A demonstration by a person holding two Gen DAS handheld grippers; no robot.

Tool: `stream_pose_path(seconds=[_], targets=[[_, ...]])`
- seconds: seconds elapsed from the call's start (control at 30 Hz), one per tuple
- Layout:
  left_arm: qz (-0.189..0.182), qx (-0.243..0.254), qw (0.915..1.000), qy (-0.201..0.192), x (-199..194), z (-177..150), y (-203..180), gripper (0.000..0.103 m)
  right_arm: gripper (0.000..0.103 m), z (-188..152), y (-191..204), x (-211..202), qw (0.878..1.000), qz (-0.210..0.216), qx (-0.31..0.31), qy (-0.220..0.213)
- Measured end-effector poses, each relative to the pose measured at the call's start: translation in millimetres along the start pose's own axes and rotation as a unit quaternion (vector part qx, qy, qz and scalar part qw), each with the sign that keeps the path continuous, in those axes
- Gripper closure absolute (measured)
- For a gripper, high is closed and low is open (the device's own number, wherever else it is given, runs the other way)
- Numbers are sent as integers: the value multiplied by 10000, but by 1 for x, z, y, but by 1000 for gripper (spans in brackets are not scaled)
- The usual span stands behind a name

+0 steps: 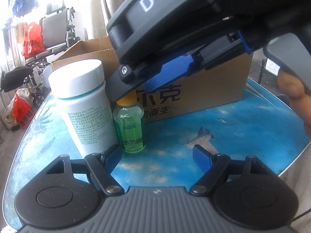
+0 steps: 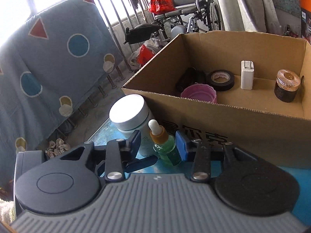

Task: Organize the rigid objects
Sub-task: 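Grasp the green dropper bottle by its neck with the right gripper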

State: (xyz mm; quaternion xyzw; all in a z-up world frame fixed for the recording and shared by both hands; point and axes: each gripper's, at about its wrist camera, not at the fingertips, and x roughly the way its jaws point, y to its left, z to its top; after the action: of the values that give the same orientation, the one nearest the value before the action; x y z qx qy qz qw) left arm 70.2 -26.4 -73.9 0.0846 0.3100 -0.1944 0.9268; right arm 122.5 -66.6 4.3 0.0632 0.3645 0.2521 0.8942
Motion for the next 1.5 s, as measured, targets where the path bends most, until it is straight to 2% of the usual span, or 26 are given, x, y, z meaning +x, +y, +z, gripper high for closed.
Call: stream_pose_path(seconds=[0.07,0.27,0.4,0.6,0.77,0.87,0.93,1.03,1.1,1.4,1.5], targets=[[-22,-43,10000,11,4,0,2,22,79,4,3,6,9998,23,-160,61],[81,-58,9999,-139,10,1,2,22,81,8,-2,13,9999,32,-122,39],[-9,-57,9999,-155,11,3,3,23,81,7,-6,14,9999,-14,-99,33],[-437,-4,9990,-120,10,9,-4,32,81,-3,-18,-4,9997,-205,145,69],[-910,166,9957,-34,9,11,-19,33,81,-17,-34,-26,9979,-476,423,79],[-1120,202,9935,32,8,13,-24,39,81,-25,-42,-37,9966,-608,546,66],[-1063,273,9939,81,9,15,-26,44,80,-27,-47,-41,9959,-656,619,59],[-870,386,9953,169,12,20,-30,45,80,-27,-52,-44,9954,-567,776,25],[-782,435,9958,193,15,25,-32,51,80,-27,-55,-45,9954,-550,783,11],[-650,280,9971,278,16,31,-29,69,80,-26,-56,-42,9948,-488,899,-8],[-658,247,9970,309,20,36,-29,70,80,-27,-58,-41,9942,-462,970,-3]])
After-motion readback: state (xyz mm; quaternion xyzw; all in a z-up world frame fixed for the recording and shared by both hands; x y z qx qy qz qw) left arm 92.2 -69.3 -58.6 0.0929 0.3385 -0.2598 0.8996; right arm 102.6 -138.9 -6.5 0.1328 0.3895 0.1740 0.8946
